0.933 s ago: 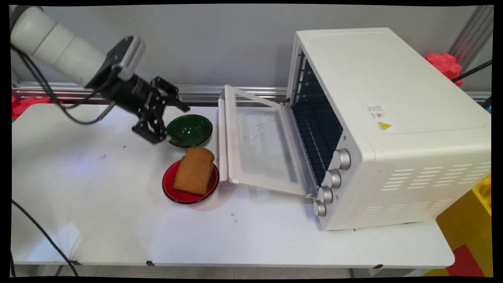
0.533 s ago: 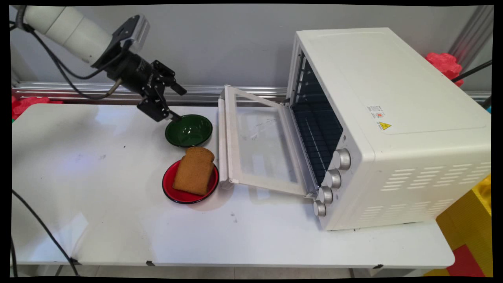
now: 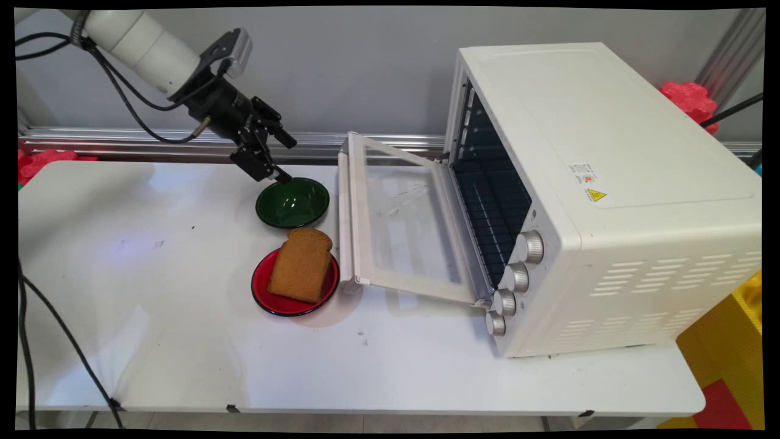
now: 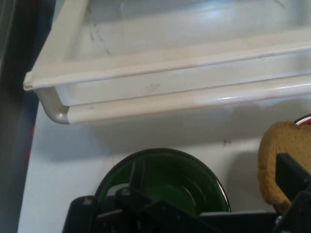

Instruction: Close the oven

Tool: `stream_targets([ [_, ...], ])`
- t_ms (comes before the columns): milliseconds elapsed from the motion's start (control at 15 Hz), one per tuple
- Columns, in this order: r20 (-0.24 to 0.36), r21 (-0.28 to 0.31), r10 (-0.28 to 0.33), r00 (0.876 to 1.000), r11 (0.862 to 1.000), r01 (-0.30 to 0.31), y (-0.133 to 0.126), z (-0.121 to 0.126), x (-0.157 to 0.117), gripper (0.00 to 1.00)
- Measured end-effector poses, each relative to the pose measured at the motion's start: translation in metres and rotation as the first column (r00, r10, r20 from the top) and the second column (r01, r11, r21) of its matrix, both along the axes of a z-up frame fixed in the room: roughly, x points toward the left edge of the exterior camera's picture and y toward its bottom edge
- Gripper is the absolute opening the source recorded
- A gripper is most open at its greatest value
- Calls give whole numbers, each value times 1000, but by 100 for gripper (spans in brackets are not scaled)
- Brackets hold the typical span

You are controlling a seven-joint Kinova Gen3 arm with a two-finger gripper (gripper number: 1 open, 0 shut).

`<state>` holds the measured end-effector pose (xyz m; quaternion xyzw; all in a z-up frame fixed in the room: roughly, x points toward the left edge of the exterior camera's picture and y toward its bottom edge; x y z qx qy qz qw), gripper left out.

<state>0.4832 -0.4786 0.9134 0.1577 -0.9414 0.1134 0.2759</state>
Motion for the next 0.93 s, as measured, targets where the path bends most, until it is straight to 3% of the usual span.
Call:
stream_targets([
  [933,-31,103,71,997,992,-67,-7,-32,-1,100],
])
